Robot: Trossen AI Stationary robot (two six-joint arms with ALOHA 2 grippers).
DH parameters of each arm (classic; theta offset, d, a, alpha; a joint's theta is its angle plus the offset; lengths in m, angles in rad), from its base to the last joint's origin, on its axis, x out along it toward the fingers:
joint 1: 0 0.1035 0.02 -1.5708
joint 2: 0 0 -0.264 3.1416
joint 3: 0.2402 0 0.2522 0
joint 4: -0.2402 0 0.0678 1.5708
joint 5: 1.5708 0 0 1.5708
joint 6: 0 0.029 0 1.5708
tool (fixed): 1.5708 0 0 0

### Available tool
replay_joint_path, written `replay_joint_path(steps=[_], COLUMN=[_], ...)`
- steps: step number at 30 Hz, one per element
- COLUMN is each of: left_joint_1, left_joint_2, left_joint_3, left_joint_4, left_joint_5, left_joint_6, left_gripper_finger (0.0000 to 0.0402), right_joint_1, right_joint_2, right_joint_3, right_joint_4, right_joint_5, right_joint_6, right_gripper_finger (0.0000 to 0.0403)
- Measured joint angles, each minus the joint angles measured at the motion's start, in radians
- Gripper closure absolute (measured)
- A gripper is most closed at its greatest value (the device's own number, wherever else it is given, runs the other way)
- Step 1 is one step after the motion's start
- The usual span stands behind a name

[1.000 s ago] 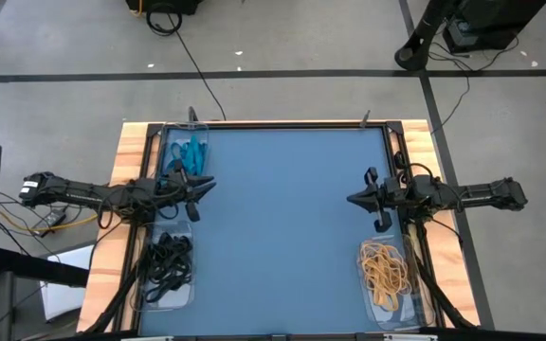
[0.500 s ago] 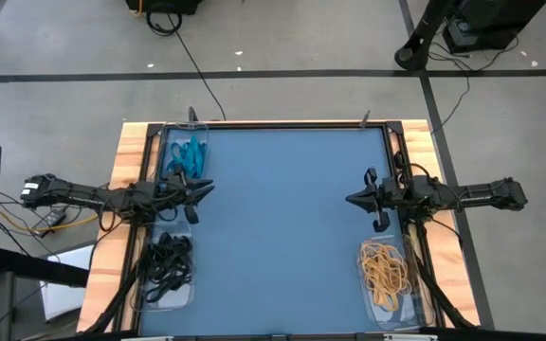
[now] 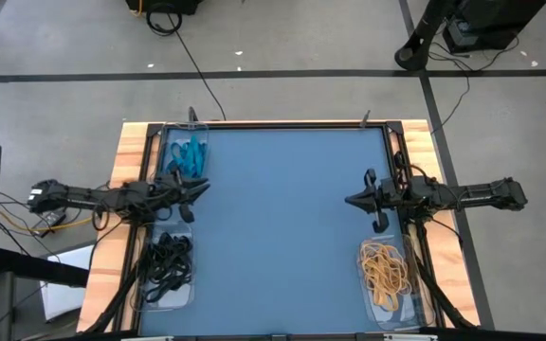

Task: Sort rubber bands into baskets
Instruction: Return to Home Position

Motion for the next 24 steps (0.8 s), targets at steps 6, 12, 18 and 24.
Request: replay_joint_path(steps=[6, 12, 18, 24], left_joint_1=[0.000, 0.000, 0.000, -0.001], left_joint_2=[-0.128, -0.224, -0.223, -0.224], left_joint_3=[0.001, 0.002, 0.006, 0.043], left_joint_4=[-0.097, -0.192, -0.198, -0.227], left_joint_5=[0.009, 0.013, 0.014, 0.020], left_joint_6=[-0.002, -0.004, -0.003, 0.000], left_gripper_finger=[0.0315, 0.0315, 0.0315, 0.0315], right_joint_1=[0.000, -0.003, -0.021, -0.025], right_joint_2=[0.000, -0.010, -0.092, -0.205], right_joint_3=[-0.031, -0.031, -0.030, 0.002], right_joint_4=[0.077, 0.043, 0.010, -0.151], right_joint_5=[0.040, 0.082, 0.069, 0.056], right_joint_6=[-0.022, -0.036, -0.052, -0.051], right_gripper_finger=[0.0395, 0.0394, 0.0394, 0.0394])
